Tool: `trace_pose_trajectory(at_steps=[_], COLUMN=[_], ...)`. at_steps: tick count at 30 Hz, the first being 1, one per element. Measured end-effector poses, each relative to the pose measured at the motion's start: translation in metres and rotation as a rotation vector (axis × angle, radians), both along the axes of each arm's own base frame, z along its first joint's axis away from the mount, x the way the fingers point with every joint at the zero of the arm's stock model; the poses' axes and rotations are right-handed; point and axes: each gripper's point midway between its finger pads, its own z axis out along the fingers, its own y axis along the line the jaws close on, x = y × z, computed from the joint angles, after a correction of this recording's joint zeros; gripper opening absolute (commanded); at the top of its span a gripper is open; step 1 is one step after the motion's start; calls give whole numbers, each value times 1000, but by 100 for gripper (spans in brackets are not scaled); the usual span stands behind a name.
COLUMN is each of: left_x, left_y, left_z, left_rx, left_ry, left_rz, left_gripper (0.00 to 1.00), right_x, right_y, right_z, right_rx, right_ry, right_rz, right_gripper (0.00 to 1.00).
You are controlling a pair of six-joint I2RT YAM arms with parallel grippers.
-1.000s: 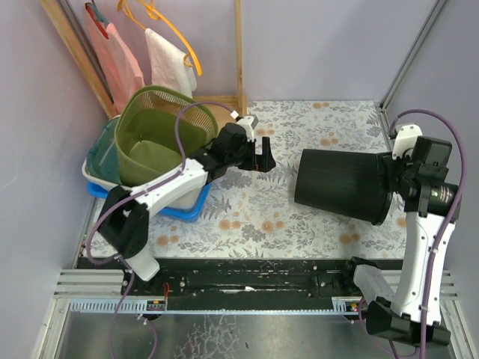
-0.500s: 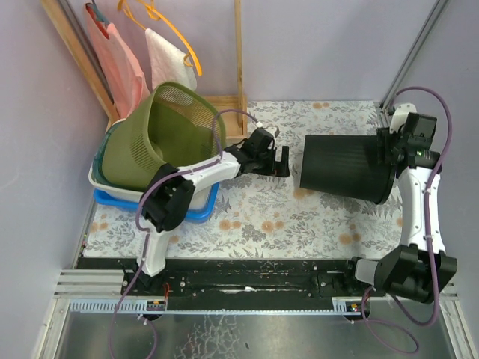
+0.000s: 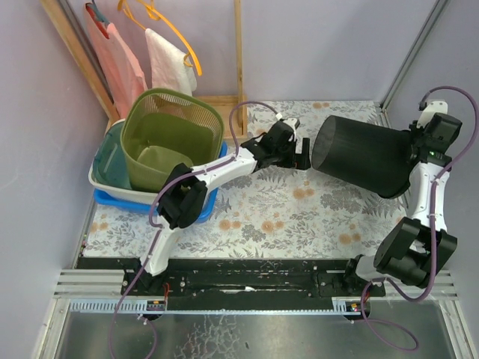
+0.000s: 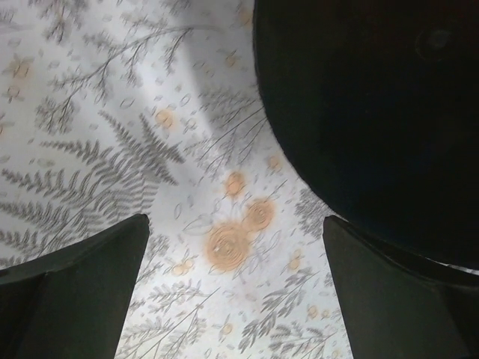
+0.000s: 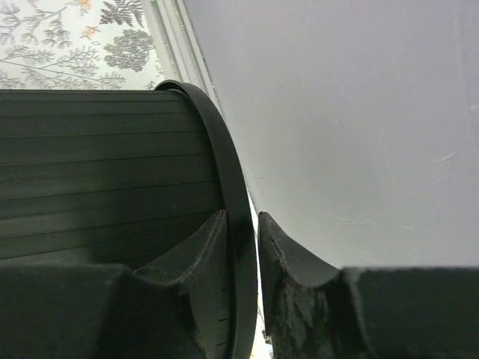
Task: Turn the large container upside down
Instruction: Turn the container upside down at the center of the board.
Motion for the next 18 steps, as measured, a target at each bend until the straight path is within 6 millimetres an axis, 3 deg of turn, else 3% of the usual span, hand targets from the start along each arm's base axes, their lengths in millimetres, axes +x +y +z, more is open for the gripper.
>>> trace_pose_trajectory(at_steps=[5, 12, 15, 18], left_x=[6, 0, -2, -4], left_y=[-20, -32, -31, -25], left_z=[18, 11, 10, 7], left_rx=[-30, -12, -1, 18], left_ry=[-34, -30, -33, -35], left_rz=[-7, -15, -13, -6], left_gripper=[100, 100, 100, 100], right_x=[-6, -25, -36, -50], right_y=[-20, -46, -40, -18], right_z=[-5, -31, -71, -132], right_rx=[-27, -62, -10, 115], right_ry=[-17, 15, 105, 225], right_rz=[-35, -87, -76, -41], right_gripper=[27, 26, 26, 26])
